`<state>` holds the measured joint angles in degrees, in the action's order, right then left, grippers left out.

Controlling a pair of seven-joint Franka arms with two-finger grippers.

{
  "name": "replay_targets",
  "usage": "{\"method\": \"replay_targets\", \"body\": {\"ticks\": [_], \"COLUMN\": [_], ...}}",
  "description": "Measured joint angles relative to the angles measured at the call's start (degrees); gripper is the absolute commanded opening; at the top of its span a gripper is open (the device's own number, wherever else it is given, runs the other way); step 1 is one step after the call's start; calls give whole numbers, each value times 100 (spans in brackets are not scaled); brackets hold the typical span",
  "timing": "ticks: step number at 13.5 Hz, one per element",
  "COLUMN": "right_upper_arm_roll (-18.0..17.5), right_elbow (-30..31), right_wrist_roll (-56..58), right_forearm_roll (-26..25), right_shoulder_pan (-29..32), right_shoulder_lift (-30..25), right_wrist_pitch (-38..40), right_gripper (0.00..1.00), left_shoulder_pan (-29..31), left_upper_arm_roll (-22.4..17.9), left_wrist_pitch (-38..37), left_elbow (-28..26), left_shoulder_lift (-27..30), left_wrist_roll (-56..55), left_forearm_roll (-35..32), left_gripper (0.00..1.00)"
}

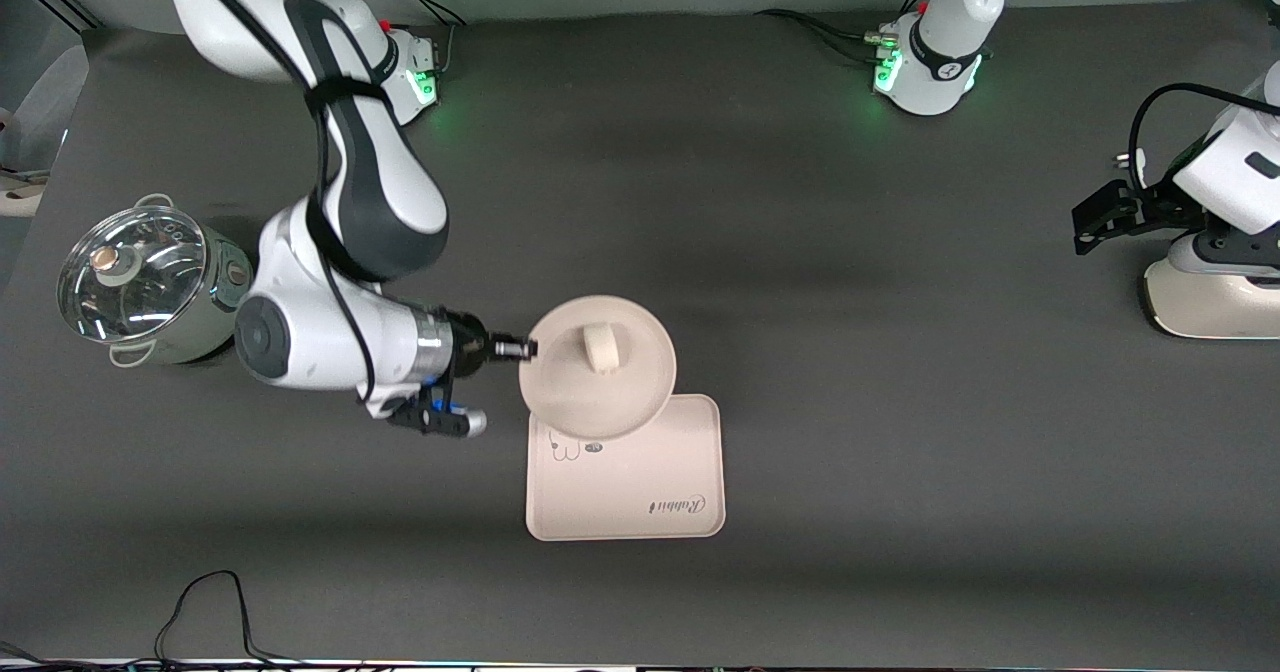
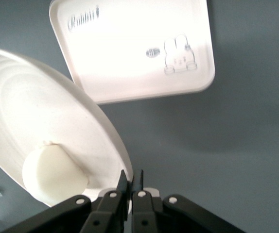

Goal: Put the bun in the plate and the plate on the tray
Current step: 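Lift the plate with the right gripper and carry it over the tray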

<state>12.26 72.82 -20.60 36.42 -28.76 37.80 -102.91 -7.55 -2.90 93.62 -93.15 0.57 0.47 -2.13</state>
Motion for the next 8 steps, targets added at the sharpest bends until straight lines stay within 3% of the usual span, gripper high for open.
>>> {"method": "replay_targets", "body": {"ticks": [4,8], "right_upper_arm_roll": [-24,-210], "right_elbow": [-830,-974], "right_wrist_roll": [-54,-221], "right_forearm_roll": [166,320], "right_shoulder_pan": [262,237], "right_shoulder_lift": [1272,1763], "right_wrist_pitch": [-948,-1522], "right_gripper": [0,0], "left_shoulder_pan": [-1,-1], "left_upper_arm_roll": [5,5], "left_wrist_pitch": [-3,-6], "left_elbow": [-3,-5], "left_shoulder_lift": [-2,-2], "left_wrist_roll": [0,0], "left_forearm_roll": [0,0], "left_gripper": [100,100]}}
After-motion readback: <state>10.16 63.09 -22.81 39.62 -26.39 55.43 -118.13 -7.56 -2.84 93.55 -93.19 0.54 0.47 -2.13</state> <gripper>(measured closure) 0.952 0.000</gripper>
